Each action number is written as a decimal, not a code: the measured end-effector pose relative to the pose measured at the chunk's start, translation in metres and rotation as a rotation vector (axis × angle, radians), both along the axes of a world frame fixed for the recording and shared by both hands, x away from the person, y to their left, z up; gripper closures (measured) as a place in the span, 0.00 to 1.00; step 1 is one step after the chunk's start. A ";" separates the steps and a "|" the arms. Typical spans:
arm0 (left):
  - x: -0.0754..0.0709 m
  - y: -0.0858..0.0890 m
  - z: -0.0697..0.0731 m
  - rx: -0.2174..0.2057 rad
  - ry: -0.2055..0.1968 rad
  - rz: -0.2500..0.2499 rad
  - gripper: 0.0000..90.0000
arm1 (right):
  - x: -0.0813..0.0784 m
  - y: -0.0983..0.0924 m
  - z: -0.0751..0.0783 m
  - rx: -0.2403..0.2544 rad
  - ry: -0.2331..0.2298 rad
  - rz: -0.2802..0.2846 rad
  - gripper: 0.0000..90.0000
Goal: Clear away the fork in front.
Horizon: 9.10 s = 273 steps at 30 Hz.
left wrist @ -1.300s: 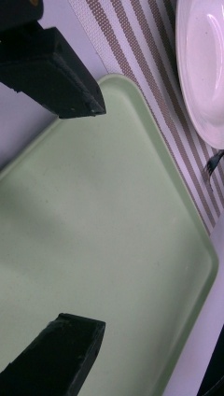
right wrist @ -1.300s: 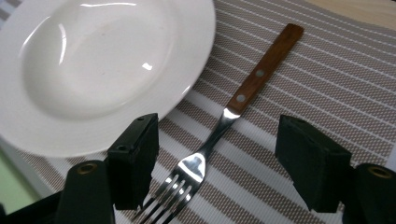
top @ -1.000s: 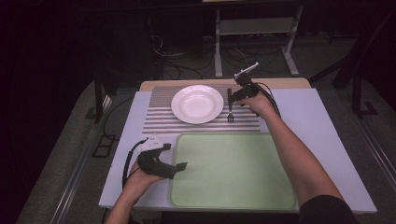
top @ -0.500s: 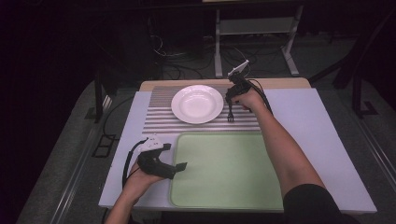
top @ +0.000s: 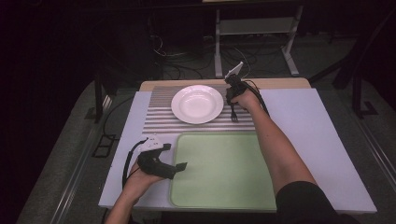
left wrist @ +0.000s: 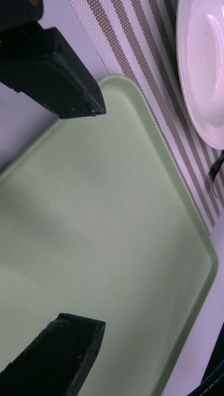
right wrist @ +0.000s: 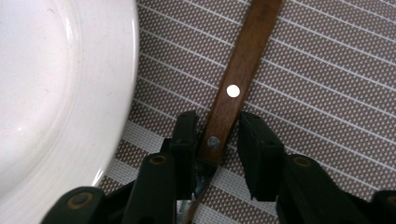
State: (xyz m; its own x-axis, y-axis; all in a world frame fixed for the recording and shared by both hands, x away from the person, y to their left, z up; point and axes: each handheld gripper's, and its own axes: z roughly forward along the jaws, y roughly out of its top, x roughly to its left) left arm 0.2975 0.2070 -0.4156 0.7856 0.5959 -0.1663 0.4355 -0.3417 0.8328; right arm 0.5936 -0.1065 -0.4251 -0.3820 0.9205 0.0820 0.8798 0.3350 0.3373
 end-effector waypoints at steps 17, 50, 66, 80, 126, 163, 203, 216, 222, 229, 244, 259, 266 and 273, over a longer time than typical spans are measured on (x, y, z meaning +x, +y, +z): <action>0.000 0.002 -0.001 0.001 0.005 0.003 0.00 | -0.005 -0.003 -0.001 -0.020 -0.049 0.024 0.85; 0.000 0.001 0.001 -0.025 -0.005 0.007 0.00 | -0.080 -0.079 0.067 0.328 -0.293 0.128 0.85; -0.001 -0.002 0.001 -0.026 -0.011 0.009 0.00 | -0.157 -0.099 0.087 0.389 -0.391 0.262 0.85; 0.000 -0.004 0.001 -0.033 -0.021 0.025 0.00 | -0.230 -0.104 0.069 0.456 -0.419 0.350 0.85; 0.046 -0.104 0.050 -0.149 -0.049 -0.075 0.00 | -0.266 -0.081 0.047 0.548 -0.429 0.434 0.85; 0.043 -0.118 0.043 -0.303 0.045 -0.069 0.74 | -0.276 -0.044 0.046 0.552 -0.480 0.503 0.85; 0.043 -0.076 0.065 -0.327 0.014 -0.174 0.89 | -0.259 -0.091 0.023 0.416 -0.526 0.374 0.05; 0.038 -0.031 0.073 -0.302 0.020 -0.156 0.89 | -0.279 -0.134 0.006 0.380 -0.547 0.345 0.02; 0.036 -0.018 0.074 -0.297 0.031 -0.145 0.89 | -0.295 -0.154 0.000 0.393 -0.556 0.306 0.02; 0.028 -0.006 0.074 -0.270 0.047 -0.126 0.89 | -0.315 -0.170 -0.010 0.394 -0.567 0.287 0.02; -0.002 0.015 0.057 -0.253 0.115 -0.104 0.89 | -0.316 -0.173 -0.016 0.412 -0.556 0.266 0.02; 0.032 -0.003 0.036 -0.199 0.133 -0.054 0.86 | -0.316 -0.173 -0.016 0.389 -0.565 0.279 0.02; 0.053 -0.015 0.017 -0.159 0.192 -0.034 0.82 | -0.315 -0.174 -0.015 0.384 -0.569 0.275 0.02; 0.056 -0.017 0.000 -0.163 0.224 0.005 0.80 | -0.315 -0.173 -0.015 0.382 -0.570 0.290 0.02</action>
